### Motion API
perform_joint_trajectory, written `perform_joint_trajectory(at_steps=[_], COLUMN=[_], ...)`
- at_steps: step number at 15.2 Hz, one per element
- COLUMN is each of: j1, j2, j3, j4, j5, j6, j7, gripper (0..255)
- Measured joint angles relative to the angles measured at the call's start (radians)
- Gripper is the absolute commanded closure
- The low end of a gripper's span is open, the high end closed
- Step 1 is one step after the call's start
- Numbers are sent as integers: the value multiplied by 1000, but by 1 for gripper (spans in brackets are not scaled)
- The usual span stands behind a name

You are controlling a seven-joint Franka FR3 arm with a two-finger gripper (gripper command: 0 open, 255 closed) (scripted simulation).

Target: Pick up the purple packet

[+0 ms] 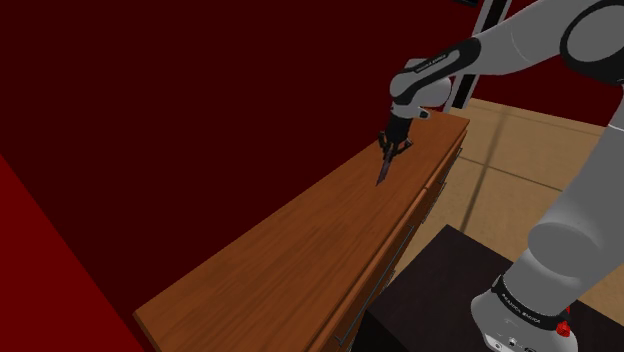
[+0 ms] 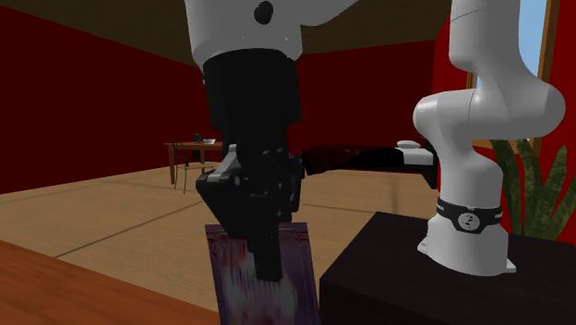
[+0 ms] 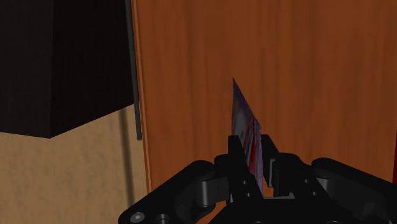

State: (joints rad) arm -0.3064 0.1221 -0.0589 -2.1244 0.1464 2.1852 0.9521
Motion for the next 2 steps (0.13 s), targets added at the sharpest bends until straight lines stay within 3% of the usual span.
perform_joint_trajectory(at_steps=[2], j1=[0], j2=[-12], j3=[0], j4=[7], j5=[-3], j6=[-18], j7=[4], gripper=[255])
